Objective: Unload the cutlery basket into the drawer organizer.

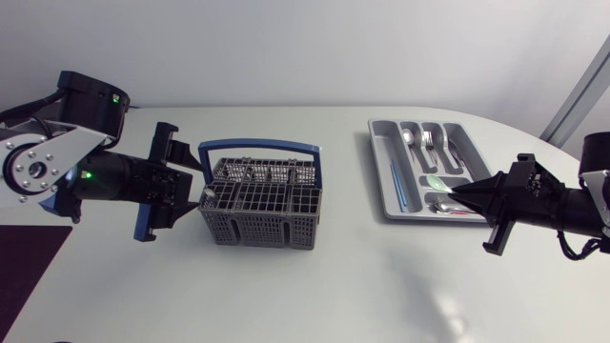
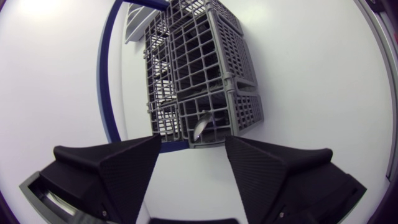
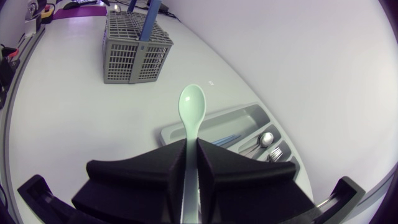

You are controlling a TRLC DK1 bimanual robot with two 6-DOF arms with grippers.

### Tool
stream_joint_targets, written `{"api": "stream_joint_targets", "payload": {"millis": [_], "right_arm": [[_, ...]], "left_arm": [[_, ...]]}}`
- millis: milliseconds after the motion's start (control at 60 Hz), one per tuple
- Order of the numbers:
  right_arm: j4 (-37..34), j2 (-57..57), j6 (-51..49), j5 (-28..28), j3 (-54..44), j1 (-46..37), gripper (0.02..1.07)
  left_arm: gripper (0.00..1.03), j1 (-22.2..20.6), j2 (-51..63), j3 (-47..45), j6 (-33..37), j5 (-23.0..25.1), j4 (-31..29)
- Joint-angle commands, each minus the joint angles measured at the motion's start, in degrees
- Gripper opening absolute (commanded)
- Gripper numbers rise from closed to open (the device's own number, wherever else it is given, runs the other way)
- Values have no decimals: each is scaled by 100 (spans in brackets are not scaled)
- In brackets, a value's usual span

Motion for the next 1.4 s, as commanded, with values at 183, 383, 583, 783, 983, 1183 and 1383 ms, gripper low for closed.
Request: {"api": "stream_joint_targets", "payload": {"millis": [183, 383, 583, 783, 983, 1183, 1383], "right_arm": [[-264, 613, -529, -155, 402, -301, 13], [-466, 991, -828, -164, 701, -521, 13], [-721, 1237, -1205, -164, 912, -696, 13], [-853, 1386, -1329, -164, 1096, -837, 13], [-862, 1518, -1469, -164, 1184, -943, 13], [-932, 1843, -1891, 47, 1333, -986, 13], [-906, 2256, -2216, 311, 1492, -934, 13]], "left_arm": [[23, -33, 270, -248, 570, -1, 513], [23, -41, 366, -345, 693, -1, 733], [16, -41, 489, -380, 764, -1, 847], [11, -85, 507, -389, 860, -1, 847], [4, -94, 560, -380, 860, -18, 838], [4, -112, 463, -380, 860, -18, 838], [4, -112, 261, -319, 746, -9, 856]]}}
